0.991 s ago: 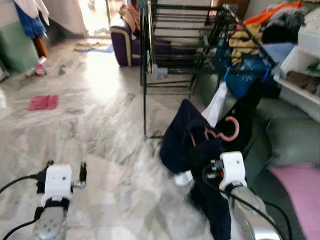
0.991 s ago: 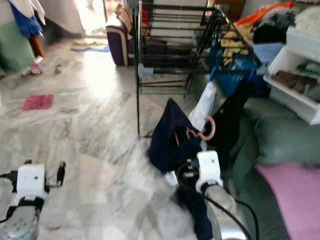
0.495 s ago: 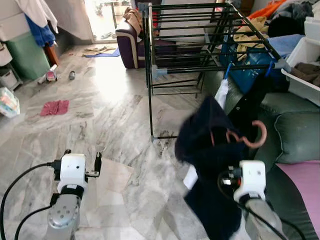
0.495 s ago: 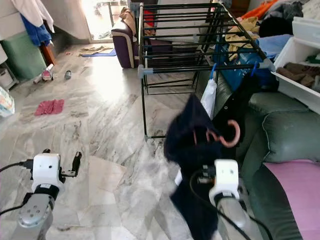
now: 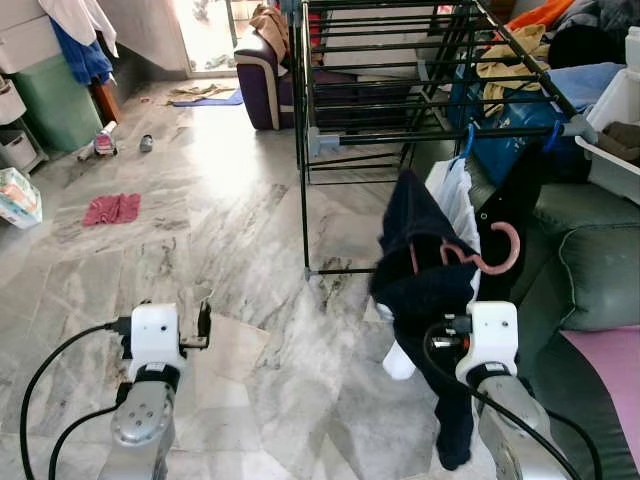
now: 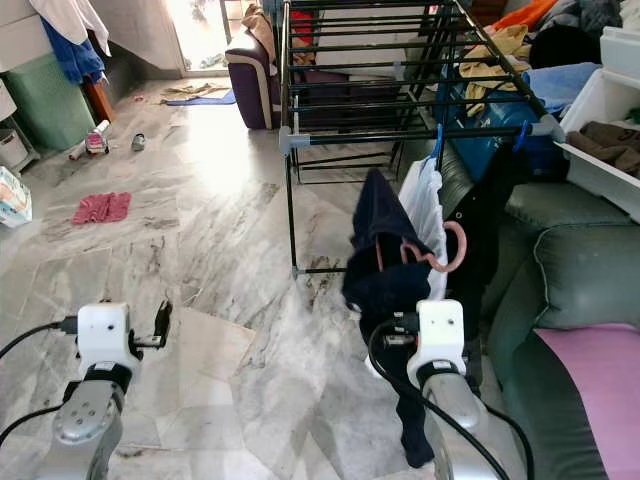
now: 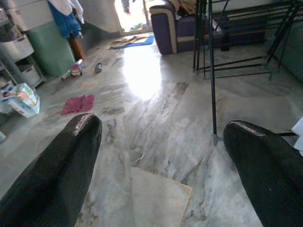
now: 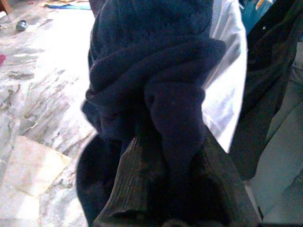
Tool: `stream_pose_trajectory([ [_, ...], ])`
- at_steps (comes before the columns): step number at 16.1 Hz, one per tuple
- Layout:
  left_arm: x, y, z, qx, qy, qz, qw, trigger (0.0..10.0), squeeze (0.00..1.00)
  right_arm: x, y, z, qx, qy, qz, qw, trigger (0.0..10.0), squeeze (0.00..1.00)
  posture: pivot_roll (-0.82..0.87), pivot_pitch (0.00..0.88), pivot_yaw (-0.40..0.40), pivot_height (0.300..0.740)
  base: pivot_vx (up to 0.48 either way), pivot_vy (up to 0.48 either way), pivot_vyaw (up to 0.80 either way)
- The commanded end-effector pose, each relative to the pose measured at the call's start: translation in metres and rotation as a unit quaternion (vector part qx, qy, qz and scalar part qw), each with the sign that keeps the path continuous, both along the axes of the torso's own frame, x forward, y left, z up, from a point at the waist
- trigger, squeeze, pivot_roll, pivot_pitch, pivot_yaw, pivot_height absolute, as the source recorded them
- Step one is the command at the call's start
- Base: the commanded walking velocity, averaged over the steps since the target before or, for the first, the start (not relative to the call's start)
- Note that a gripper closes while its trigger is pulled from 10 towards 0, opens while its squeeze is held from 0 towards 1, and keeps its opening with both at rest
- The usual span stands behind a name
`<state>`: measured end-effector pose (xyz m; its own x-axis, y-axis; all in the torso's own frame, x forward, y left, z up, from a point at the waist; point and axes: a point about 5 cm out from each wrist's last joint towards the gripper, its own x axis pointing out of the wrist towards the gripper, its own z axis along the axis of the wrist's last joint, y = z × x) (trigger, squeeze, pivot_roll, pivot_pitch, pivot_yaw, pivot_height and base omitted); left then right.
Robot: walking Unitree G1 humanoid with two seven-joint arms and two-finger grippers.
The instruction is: Hang hanger
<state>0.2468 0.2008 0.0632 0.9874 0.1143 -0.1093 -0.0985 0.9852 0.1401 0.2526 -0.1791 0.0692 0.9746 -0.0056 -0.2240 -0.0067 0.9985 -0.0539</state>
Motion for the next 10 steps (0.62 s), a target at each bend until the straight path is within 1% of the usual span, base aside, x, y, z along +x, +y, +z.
stream_pose_trajectory([
  [1, 0.0, 0.001, -0.001, 0.0, 0.002, 0.001, 1.0, 10.0, 0.0, 0.004, 0.001, 0.004, -0.003, -0.015, 0.002, 1.0, 10.0, 0.0, 0.03, 0.0, 0.005, 0.74, 0.0, 0.0, 0.54],
  [2, 0.001, 0.001, 0.0, -0.004, 0.001, 0.004, 1.0, 10.0, 0.0, 0.006, 0.002, 0.005, -0.009, -0.014, 0.008, 1.0, 10.0, 0.0, 0.03, 0.0, 0.001, 0.74, 0.0, 0.0, 0.77],
  [6, -0.001, -0.002, -0.003, -0.016, 0.008, 0.002, 1.0, 10.0, 0.0, 0.011, 0.003, 0.002, -0.002, -0.009, 0.003, 1.0, 10.0, 0.0, 0.05, 0.0, -0.004, 0.74, 0.0, 0.0, 0.75],
  [7, -0.001, -0.003, -0.003, -0.018, 0.01, -0.006, 1.0, 10.0, 0.0, 0.014, 0.002, 0.001, -0.001, -0.006, -0.002, 1.0, 10.0, 0.0, 0.05, 0.0, -0.005, 0.74, 0.0, 0.0, 0.0],
  [10, 0.004, -0.007, -0.002, -0.032, 0.006, -0.03, 0.999, 10.0, 0.0, 0.022, -0.007, 0.001, -0.013, -0.001, -0.039, 0.999, 10.0, 0.0, 0.04, 0.0, -0.005, 0.74, 0.0, 0.0, 0.0],
])
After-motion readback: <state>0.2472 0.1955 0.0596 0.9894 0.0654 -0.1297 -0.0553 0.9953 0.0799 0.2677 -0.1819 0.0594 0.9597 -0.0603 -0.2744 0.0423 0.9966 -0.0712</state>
